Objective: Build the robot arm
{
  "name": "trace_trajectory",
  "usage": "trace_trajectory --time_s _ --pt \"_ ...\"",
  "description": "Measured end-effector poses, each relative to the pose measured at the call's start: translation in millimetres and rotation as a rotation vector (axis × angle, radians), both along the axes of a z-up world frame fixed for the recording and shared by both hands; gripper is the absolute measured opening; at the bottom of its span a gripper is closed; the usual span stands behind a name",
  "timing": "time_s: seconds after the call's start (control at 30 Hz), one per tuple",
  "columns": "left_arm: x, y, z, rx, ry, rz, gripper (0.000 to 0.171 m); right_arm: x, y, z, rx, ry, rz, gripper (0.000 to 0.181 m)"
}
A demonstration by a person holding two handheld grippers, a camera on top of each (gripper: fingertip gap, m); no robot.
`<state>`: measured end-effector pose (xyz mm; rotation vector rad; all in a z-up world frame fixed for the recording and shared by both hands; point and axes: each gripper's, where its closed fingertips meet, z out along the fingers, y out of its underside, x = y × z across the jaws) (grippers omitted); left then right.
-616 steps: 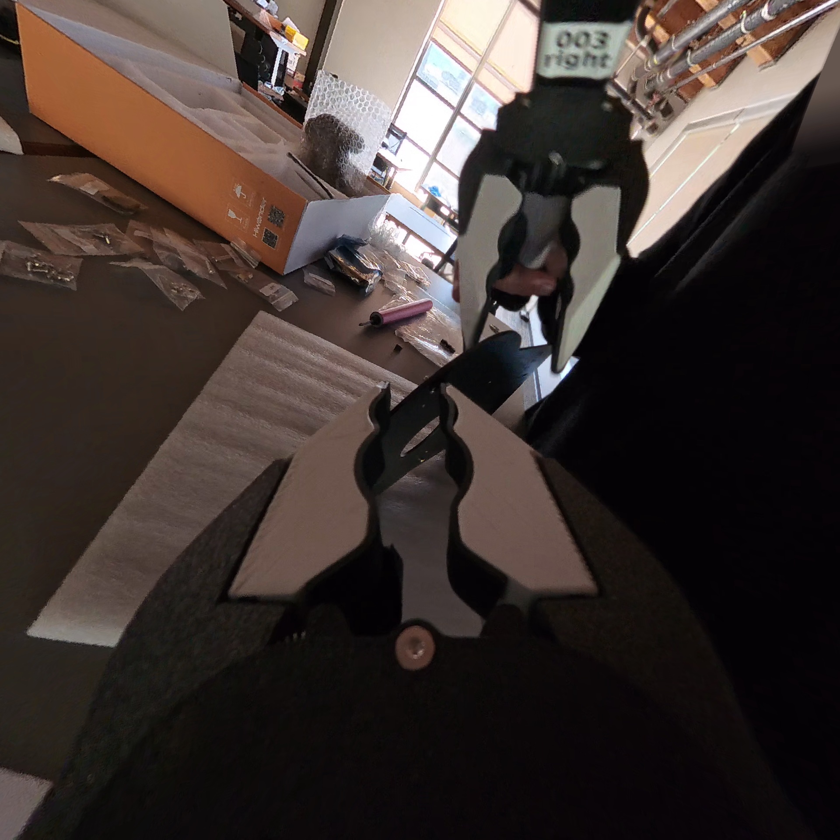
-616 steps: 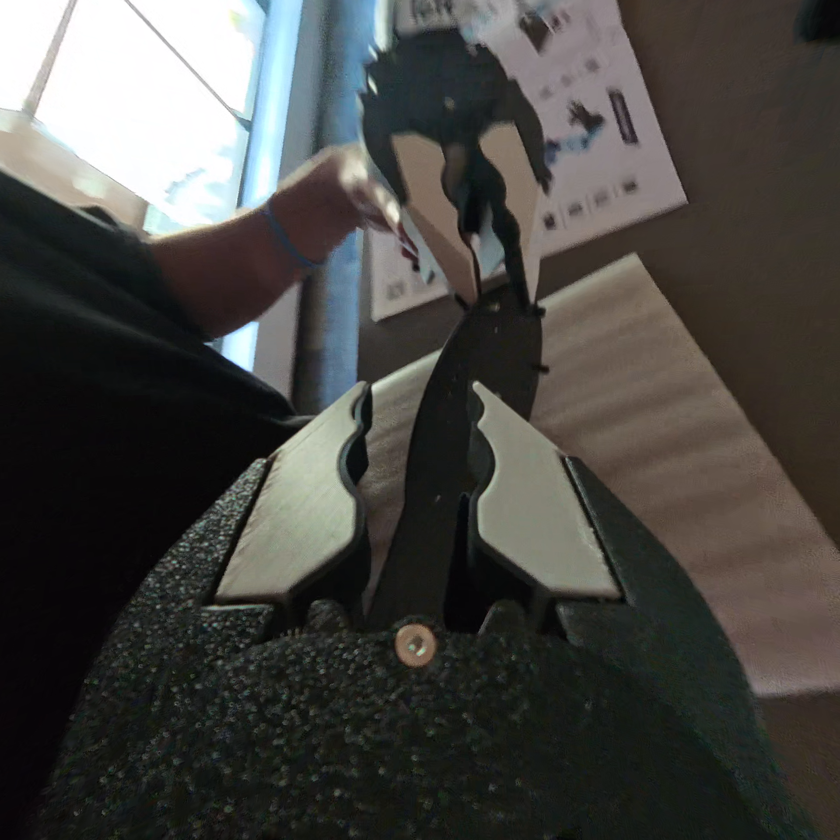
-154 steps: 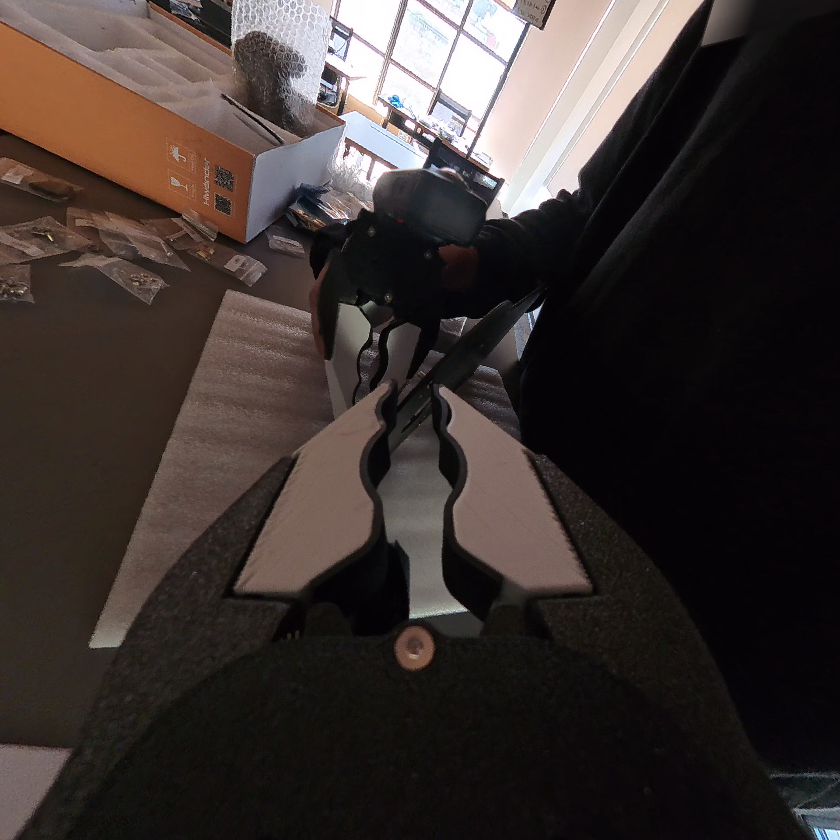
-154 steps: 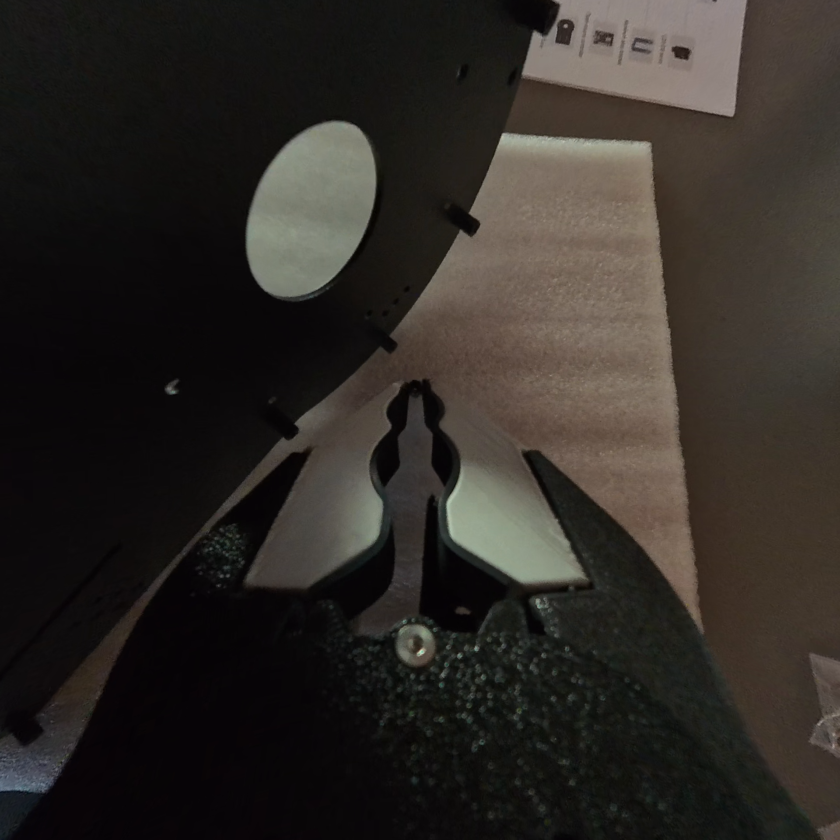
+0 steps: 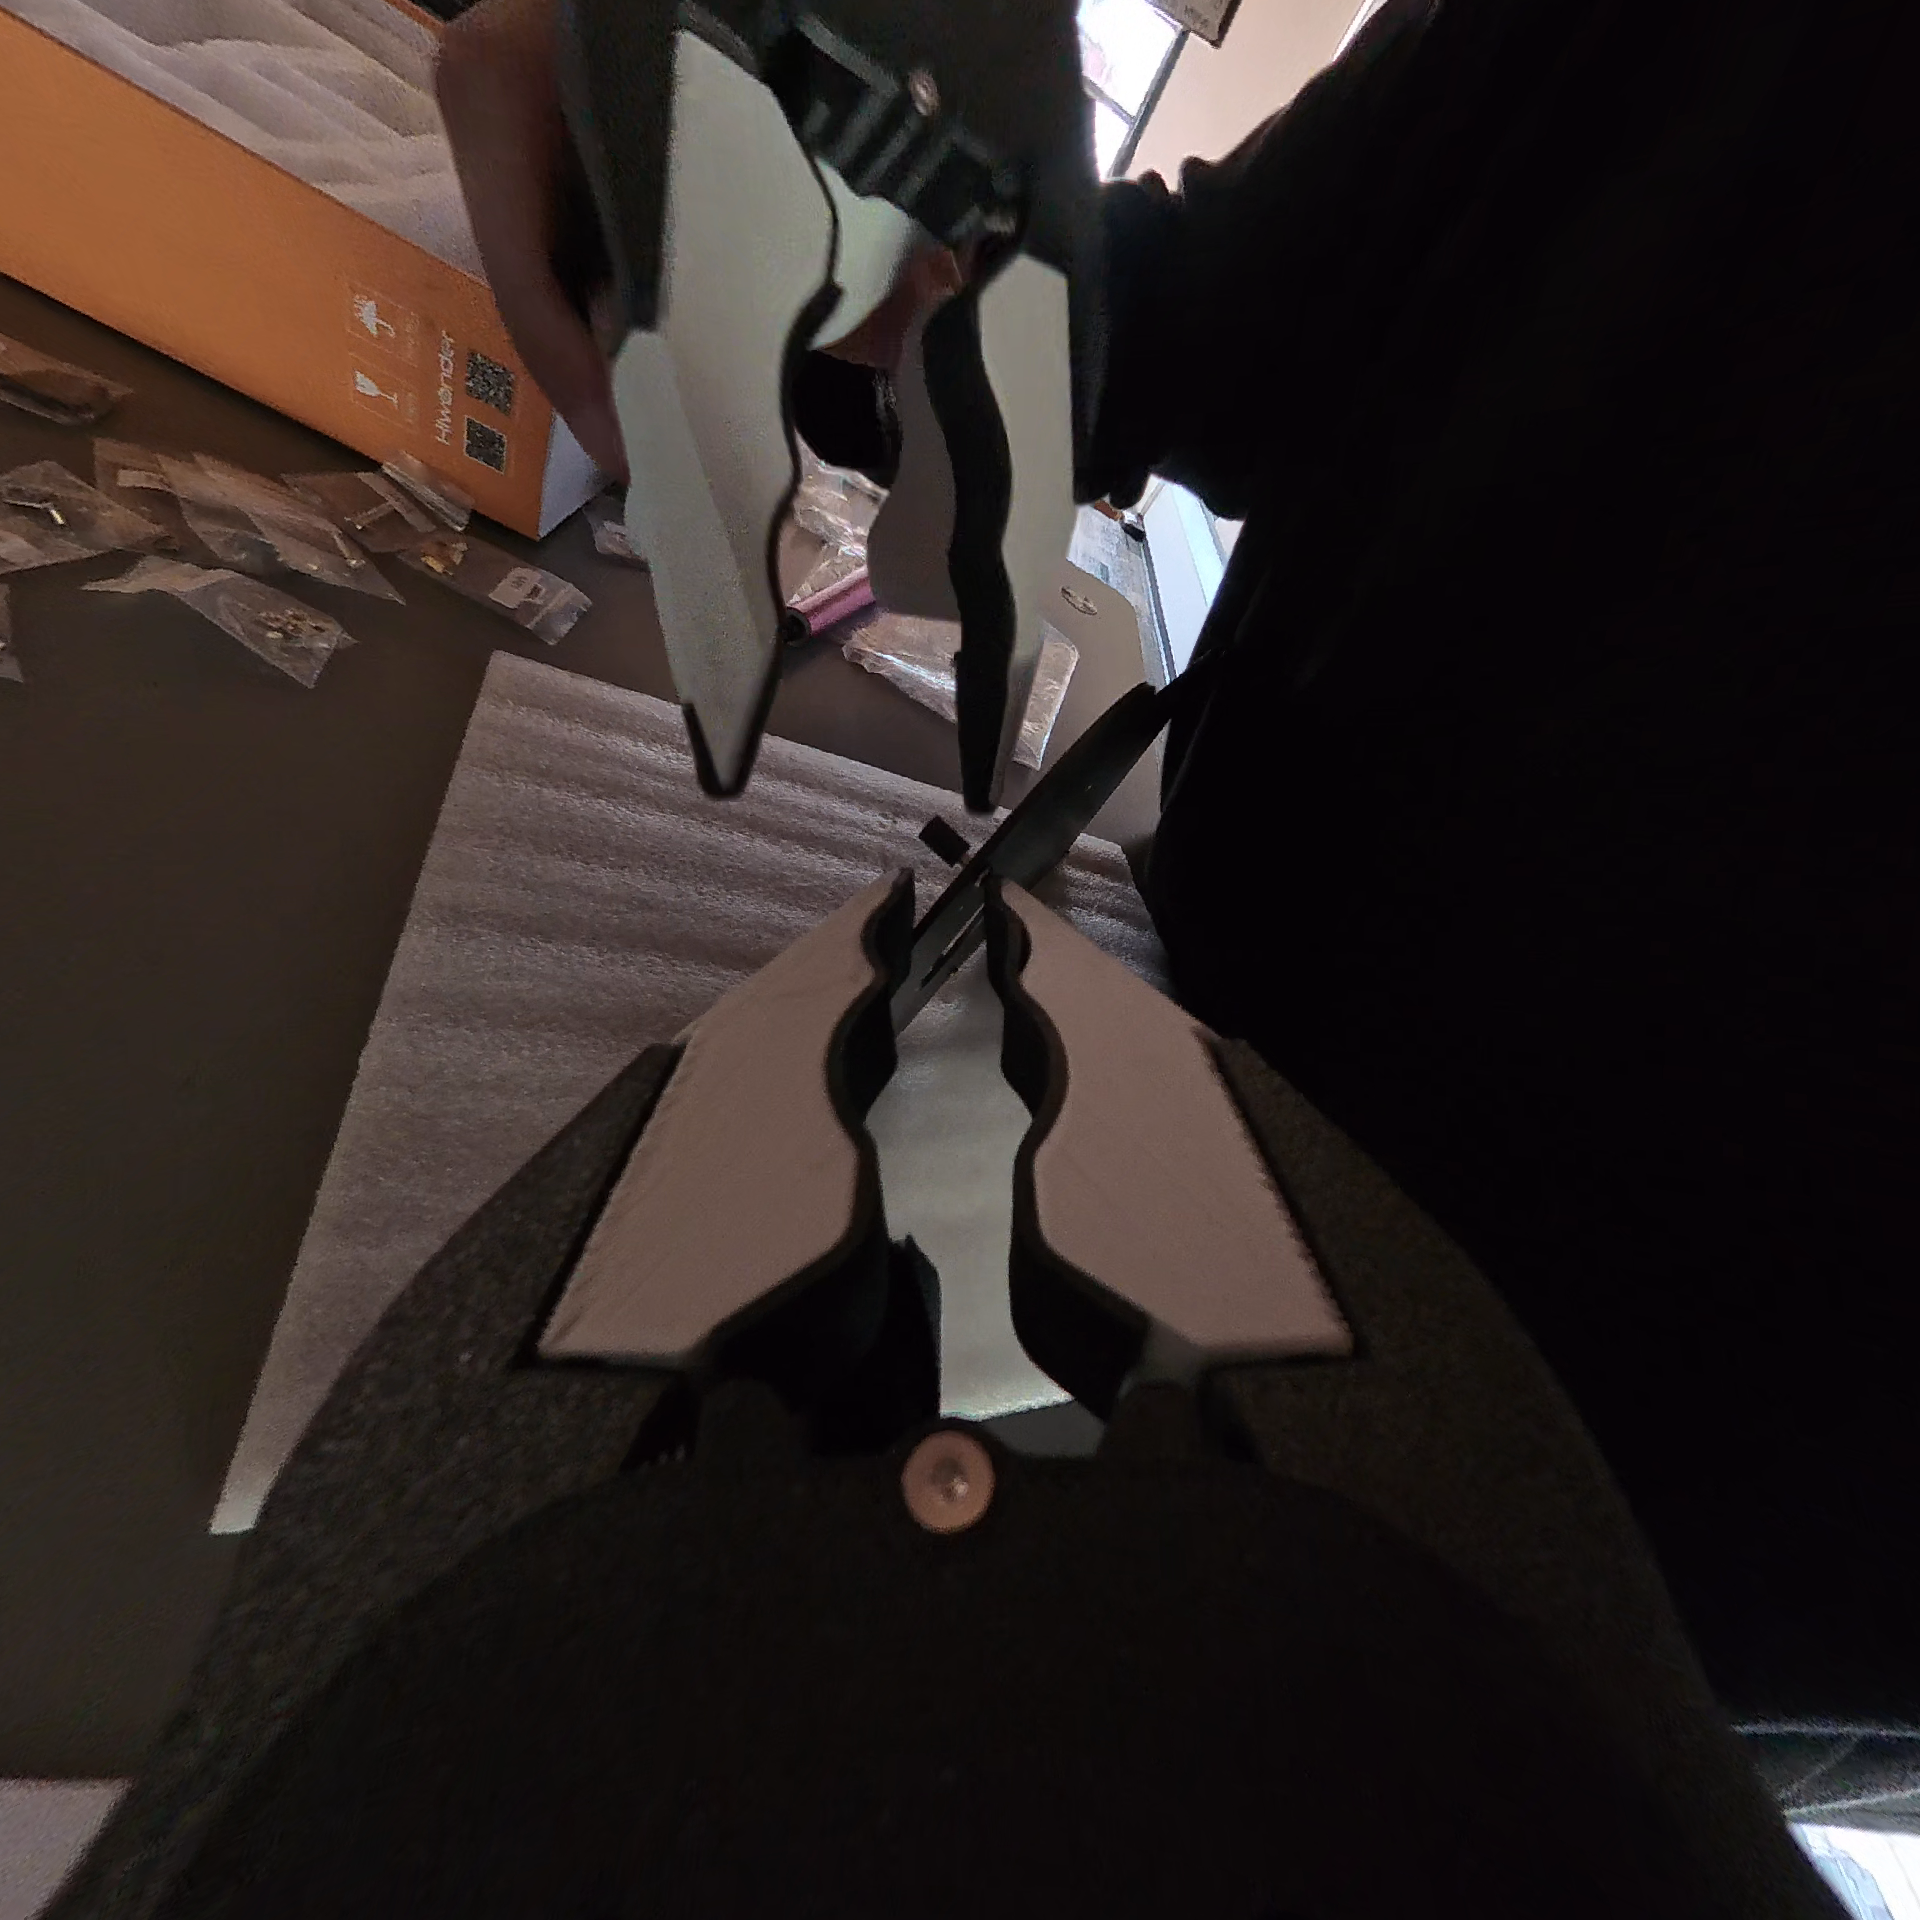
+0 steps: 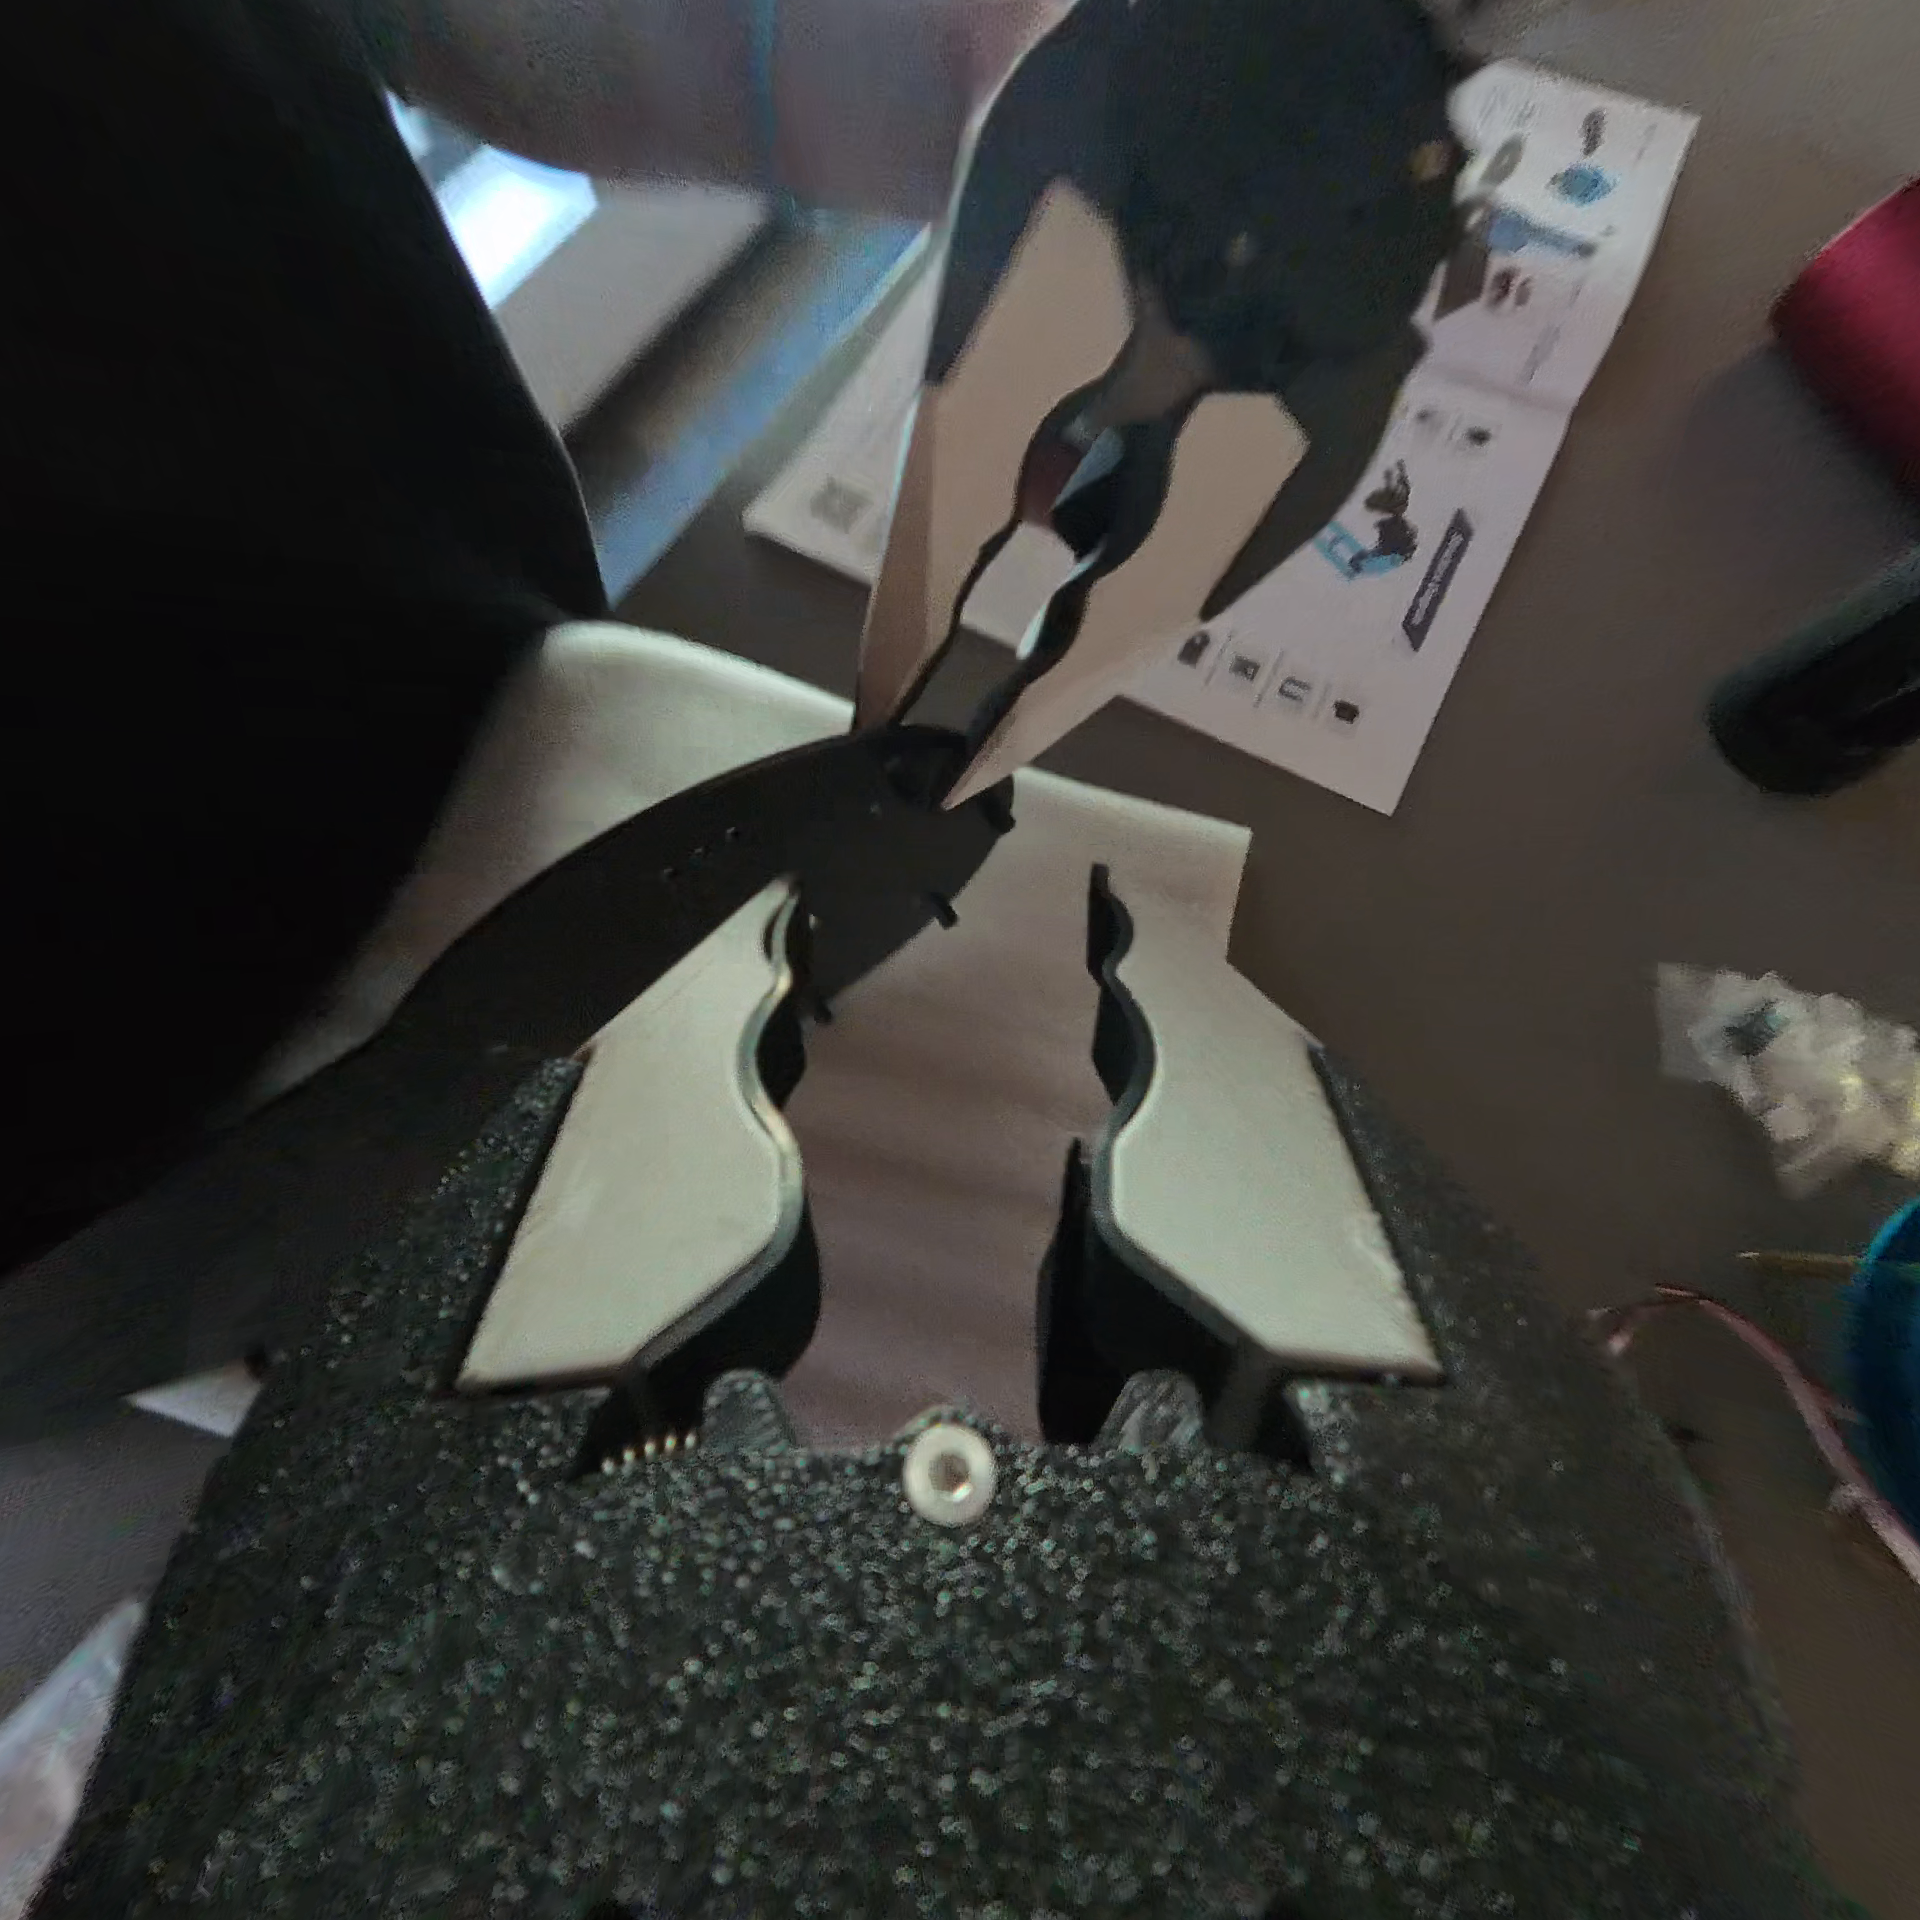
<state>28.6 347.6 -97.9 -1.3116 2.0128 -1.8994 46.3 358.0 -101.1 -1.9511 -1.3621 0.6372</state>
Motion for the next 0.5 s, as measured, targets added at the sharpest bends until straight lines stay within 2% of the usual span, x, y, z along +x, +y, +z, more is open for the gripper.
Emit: trace_trajectory --time_s 0.07,0.17,0.37,0.5 --pt "1 0 0 0.007 0.002 -0.004 0.013 -3 7 -8 0.066 -0.134 0.035 0.055" --pt "1 0 0 0.016 0.004 -0.010 0.013 -9 20 -10 0.115 -0.222 0.078 0.059" --pt "-2 0 0 0.016 0.001 -0.011 0.013 -15 28 -4 0.112 -0.246 0.130 0.064" --pt "-2 0 0 0.014 -0.009 -0.010 0.012 -14 21 2 0.093 -0.241 0.158 0.060"
